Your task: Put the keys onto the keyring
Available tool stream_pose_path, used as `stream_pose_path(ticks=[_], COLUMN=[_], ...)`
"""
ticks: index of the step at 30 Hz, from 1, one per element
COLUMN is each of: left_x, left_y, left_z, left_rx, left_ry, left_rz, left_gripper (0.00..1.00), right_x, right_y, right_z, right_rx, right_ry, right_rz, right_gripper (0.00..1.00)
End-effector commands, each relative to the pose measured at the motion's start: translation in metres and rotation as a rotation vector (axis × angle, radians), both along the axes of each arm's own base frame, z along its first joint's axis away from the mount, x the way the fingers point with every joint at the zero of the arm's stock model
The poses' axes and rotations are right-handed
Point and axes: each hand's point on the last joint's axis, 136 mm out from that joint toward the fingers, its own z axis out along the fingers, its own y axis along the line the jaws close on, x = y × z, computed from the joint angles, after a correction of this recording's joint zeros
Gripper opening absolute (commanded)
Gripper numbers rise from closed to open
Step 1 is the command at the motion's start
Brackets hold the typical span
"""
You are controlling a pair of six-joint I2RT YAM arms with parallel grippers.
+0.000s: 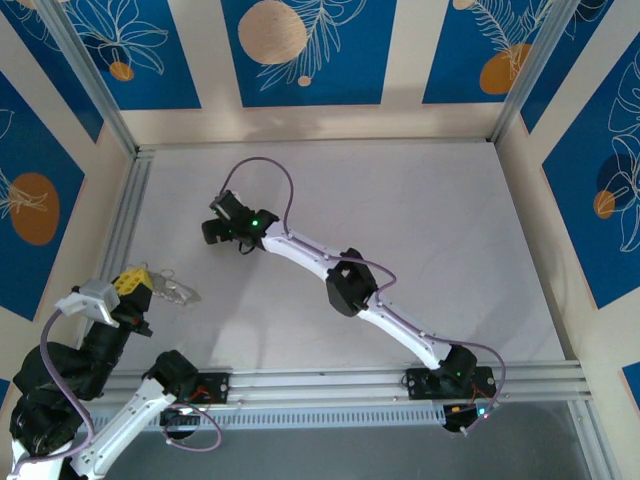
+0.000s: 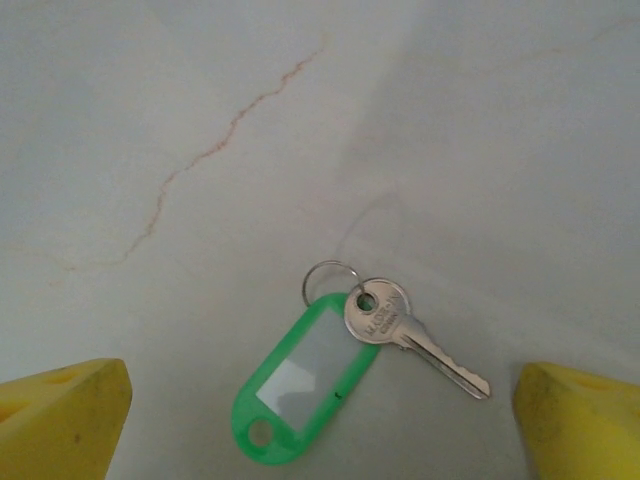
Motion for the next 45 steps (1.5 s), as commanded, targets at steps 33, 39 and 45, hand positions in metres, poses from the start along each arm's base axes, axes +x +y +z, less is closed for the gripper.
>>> stream_pose_path(ticks=[33,39,45], left_x=[0.188,0.212,0.248], left_y=[-0.038,-0.036,-0.020], left_z=[-0.042,-0.033,-0.051], left_rx=[0.184,0.224,0.220], left_ry=[0.176,0.166,0.232], left_rz=[0.305,0.298,0.319], left_gripper=[0.00,0.00,0.00], right_x=[-0.099,-0.121,-0.121], right_y=[-0.244,-0.261,-0.267], right_z=[0.144,0.160,0.166], right_rx=[0.155,0.168,0.173], right_ry=[-0.086,-0.138,-0.168], right_rz=[0.108,0.102,0.101], right_gripper=[0.99,0.99,0.99])
